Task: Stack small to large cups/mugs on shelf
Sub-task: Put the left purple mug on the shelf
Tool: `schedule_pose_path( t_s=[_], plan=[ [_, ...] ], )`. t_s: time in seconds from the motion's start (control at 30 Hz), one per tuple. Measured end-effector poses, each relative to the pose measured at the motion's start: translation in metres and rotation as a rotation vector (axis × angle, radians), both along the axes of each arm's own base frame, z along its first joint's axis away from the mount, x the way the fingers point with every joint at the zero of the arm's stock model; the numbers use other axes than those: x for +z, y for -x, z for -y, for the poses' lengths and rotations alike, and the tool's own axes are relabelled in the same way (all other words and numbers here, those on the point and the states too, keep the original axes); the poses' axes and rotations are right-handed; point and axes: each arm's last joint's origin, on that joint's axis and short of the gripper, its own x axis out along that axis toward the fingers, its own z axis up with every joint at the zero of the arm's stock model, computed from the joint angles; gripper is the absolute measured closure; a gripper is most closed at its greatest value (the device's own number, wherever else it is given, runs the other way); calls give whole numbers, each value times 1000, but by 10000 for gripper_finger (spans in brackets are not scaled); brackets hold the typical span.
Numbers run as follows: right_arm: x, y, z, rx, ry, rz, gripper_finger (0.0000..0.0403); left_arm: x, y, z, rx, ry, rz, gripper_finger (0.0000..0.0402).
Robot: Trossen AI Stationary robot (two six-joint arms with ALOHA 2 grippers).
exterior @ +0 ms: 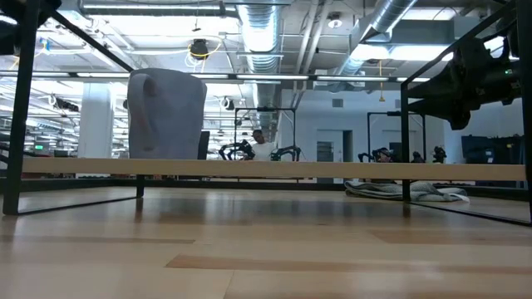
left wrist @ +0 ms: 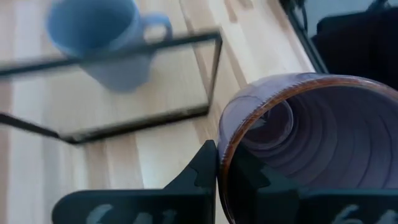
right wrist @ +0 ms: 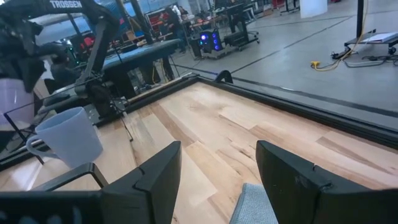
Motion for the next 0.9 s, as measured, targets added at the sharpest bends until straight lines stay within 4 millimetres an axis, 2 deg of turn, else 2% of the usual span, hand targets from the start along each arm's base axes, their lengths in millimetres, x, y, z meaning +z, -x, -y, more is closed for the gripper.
schedule_pose_path(
  t_s=[0.23,0.4,0.53,0.9],
  plan=[
    [0,0,0,0,0,0,172,21,-2,-4,-16,-104,193,399],
    [0,0,0,0,0,0,172,40,-9,0,-29,-220,419,399],
    [0,0,0,0,-1,0,172,50,-12,0,-29,-289,512,399],
    [0,0,0,0,-1,1,172,65,-33,-19,236,-377,610,399]
  ],
)
